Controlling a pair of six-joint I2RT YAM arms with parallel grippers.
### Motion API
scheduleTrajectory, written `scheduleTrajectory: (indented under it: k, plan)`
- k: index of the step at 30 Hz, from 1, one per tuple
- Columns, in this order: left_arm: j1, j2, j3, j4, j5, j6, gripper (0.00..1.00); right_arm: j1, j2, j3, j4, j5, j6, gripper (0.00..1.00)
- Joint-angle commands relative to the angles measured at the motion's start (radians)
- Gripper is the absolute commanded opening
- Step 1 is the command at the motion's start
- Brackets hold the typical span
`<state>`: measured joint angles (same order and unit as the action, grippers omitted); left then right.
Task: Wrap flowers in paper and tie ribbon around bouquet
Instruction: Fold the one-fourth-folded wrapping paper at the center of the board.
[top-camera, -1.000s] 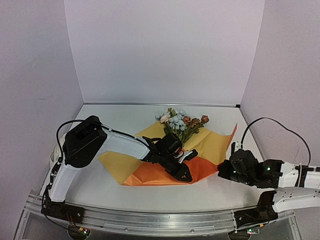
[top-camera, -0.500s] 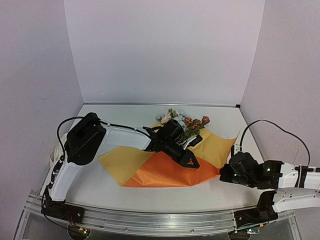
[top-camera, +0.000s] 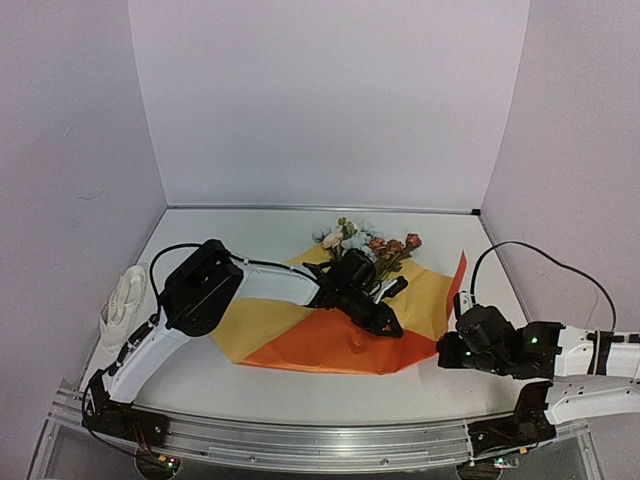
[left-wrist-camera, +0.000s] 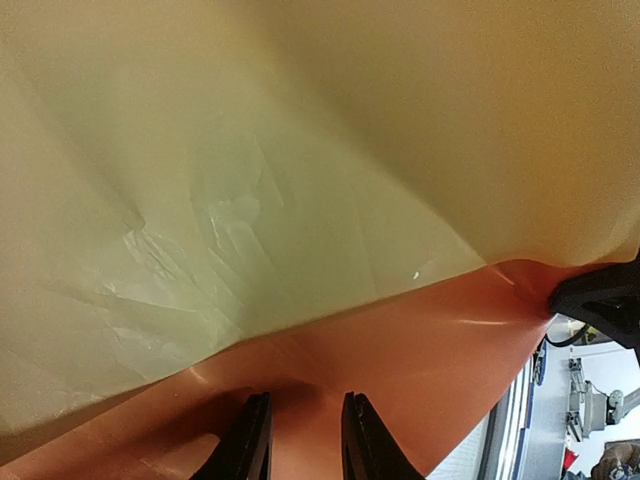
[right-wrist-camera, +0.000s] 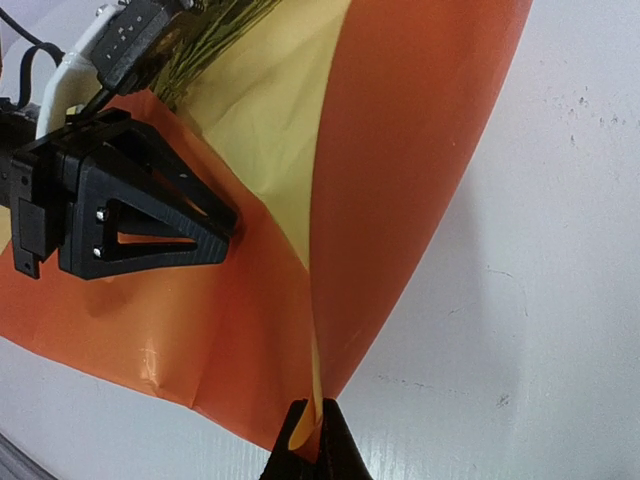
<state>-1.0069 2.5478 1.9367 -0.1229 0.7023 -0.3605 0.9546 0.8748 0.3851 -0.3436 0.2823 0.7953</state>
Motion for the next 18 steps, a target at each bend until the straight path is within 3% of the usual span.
scheduleTrajectory:
  k: [1,6,18]
  plan:
    - [0.005,0.016,0.039,0.015,-0.091,-0.039,0.26,0.008,0.001,0.01,0.016,-0.009,-0.04,0.0]
    - [0.005,-0.028,-0.025,0.039,-0.126,-0.04,0.25,0.009,-0.011,0.029,0.018,-0.013,-0.054,0.0]
    - [0.005,0.013,0.003,-0.029,-0.218,-0.064,0.21,0.052,0.032,0.131,0.078,-0.055,-0.105,0.0]
